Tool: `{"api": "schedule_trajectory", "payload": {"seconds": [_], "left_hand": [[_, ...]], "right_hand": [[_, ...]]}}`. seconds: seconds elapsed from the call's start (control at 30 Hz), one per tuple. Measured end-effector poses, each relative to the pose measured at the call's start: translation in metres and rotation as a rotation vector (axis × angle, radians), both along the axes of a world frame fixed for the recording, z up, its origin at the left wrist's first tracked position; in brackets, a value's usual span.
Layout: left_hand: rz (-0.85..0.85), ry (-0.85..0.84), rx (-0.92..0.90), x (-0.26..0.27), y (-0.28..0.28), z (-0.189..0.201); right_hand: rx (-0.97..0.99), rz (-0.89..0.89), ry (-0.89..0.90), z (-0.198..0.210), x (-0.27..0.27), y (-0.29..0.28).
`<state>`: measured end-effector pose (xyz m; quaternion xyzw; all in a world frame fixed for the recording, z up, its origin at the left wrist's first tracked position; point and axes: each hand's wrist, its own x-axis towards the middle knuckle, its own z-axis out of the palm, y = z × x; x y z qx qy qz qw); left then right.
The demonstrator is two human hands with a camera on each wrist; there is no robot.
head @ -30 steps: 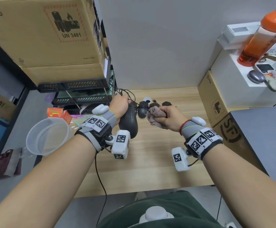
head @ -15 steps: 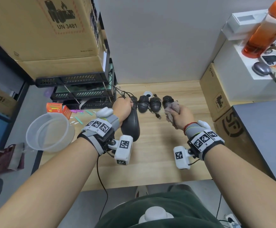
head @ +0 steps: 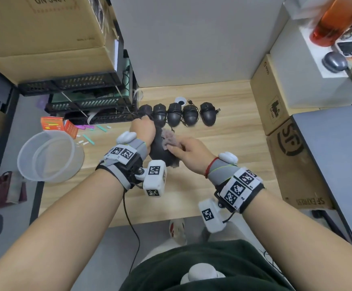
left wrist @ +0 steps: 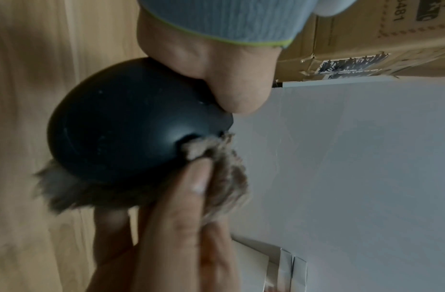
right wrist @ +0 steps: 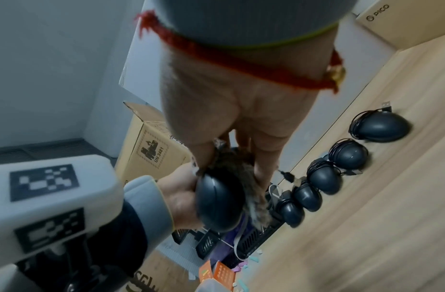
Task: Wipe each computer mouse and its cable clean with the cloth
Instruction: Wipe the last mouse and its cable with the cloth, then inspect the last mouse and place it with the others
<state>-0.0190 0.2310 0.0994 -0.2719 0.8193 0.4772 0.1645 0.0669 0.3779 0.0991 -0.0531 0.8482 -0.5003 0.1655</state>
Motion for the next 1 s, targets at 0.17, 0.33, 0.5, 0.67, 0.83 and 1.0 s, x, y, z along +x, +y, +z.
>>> {"api": "schedule_trajectory", "payload": {"seconds": [0.17,0.33,0.5,0.67,0.83,1.0], "left_hand": [[-0.128,-0.026,-0.259,-0.004,0.007,0.006],[-0.256,-0.016,-0.312,0.003,0.051,-0.005],[-0.321,-0.050,-0.467,-0.010,0.057,-0.007],[-0.436,-0.105,-0.445,-0.005,0.071,-0.007],[-0.518,-0.130,-0.301,0.015,0.086,-0.008],[-0.615,-0.114,-0.350,0.026,0.098,0.009]], "right_hand": [[0.182,0.132,-0.042,0.002,-0.005,0.030],[0.164,-0.076,0.058,-0.006,-0.026,0.045],[0.102,0.091,-0.065,-0.009,-0.022,0.076],[0.229,0.139,-0.261,-0.034,-0.024,0.115],[0.270,0.135,-0.264,-0.033,-0.034,0.126],[0.136,0.101,-0.027,-0.008,-0.057,0.124]]}}
